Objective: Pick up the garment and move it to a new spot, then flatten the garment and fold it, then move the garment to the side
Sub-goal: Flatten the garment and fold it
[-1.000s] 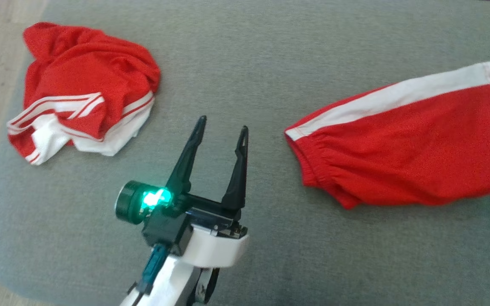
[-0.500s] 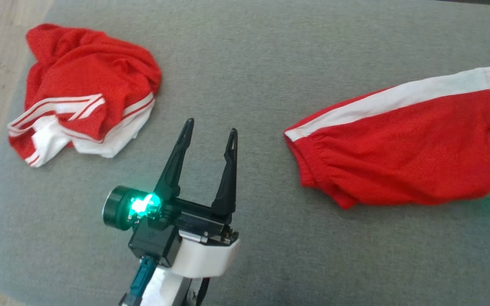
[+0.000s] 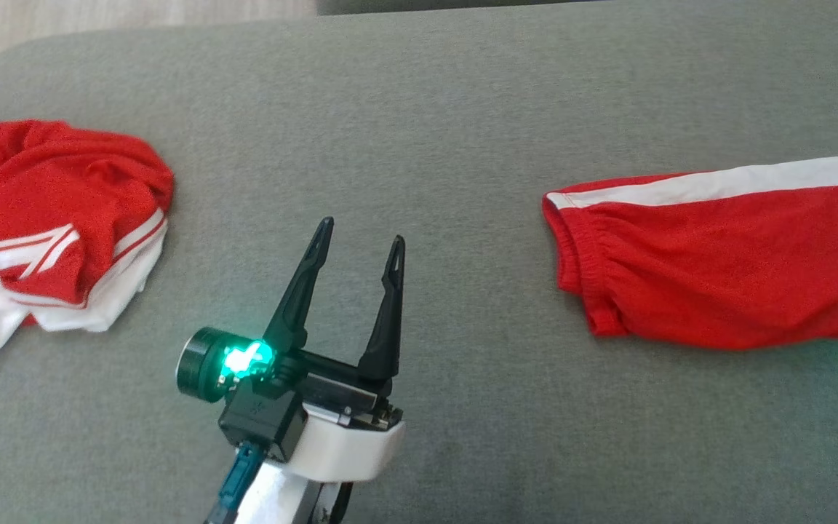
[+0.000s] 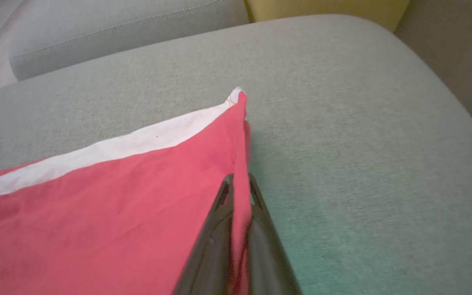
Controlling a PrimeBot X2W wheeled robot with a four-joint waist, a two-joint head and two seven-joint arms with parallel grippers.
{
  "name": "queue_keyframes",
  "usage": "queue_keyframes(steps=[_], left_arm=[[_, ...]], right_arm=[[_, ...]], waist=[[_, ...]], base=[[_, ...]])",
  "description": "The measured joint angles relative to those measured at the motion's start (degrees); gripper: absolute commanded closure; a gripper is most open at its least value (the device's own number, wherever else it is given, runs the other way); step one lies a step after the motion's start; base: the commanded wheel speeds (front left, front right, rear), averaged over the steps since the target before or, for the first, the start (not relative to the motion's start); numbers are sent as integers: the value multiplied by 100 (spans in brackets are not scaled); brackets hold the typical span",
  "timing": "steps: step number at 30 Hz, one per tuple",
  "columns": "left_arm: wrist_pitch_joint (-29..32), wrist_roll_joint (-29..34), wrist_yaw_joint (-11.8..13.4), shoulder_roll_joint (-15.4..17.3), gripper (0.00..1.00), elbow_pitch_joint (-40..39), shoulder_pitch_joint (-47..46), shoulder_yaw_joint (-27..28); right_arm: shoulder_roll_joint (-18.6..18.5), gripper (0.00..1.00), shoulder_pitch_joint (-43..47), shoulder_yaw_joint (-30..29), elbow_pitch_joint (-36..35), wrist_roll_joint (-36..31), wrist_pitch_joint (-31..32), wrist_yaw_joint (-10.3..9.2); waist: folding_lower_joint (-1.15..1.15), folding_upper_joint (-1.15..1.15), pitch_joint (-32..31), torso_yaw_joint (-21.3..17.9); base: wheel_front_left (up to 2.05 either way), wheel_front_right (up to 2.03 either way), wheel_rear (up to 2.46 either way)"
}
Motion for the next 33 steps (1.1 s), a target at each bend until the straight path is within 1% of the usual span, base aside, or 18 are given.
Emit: queue_keyframes(steps=[2,5,11,14,16,18,21,23,24,25,26,27,28,30,33], left_arm=[[0,0,-2,0,0,19,4,4],[0,0,-53,0,0,74,27,8],[0,0,-57,0,0,155,80,4],[0,0,-56,-1,0,175,84,-5],[0,0,-56,-1,0,189,86,-12],[0,-8,-56,-1,0,201,92,-20],[0,-10,-54,-1,0,210,148,-35],[0,-65,-54,-1,0,238,195,-66],[0,-67,-53,0,0,247,198,-82],[0,-67,-53,0,0,247,198,-82],[0,-69,-53,-1,0,249,195,-114],[0,-100,-53,0,0,254,192,-153],[0,-127,-51,0,0,263,193,-177],[1,-159,-48,-1,0,288,196,-189],[0,-159,5,0,0,322,209,-172]], right_arm=[[4,100,-1,-56,-62,-4,-129,0],[44,100,-7,-65,-343,-25,-240,0],[243,100,-31,-14,-1319,-260,-353,0],[347,100,-30,70,-1935,-438,-269,0],[475,100,-29,113,-2332,-474,-156,0],[601,100,-27,187,-2669,-642,-41,0],[913,100,-10,280,-3023,-809,189,0],[1203,90,36,405,-3170,-802,341,0],[1326,82,82,505,-3204,-803,427,0],[1326,74,82,505,-3204,-803,427,0],[1423,57,137,628,-3210,-803,512,0],[1485,16,210,726,-3208,-803,563,0],[1530,0,289,788,-3189,-803,597,0],[1578,0,448,771,-3128,-804,556,0],[1579,0,591,498,-3015,-923,133,0]], waist=[[0,0,-30,-90],[0,0,-93,-184],[0,0,-276,-288],[0,0,-368,-300],[0,0,-410,-291],[0,0,-442,-267],[0,0,-474,-214],[-1,0,-477,-162],[0,0,-477,-133],[0,0,-477,-133],[0,0,-479,-100],[0,0,-485,-66],[0,0,-497,-34],[0,0,-545,14],[0,0,-662,52]], base=[[0,0,0],[0,0,0],[0,0,0],[0,0,0],[0,0,0],[0,0,0],[0,0,0],[0,0,0],[0,0,0],[0,0,0],[0,0,0],[0,0,0],[0,0,0],[0,0,0],[0,0,0]])
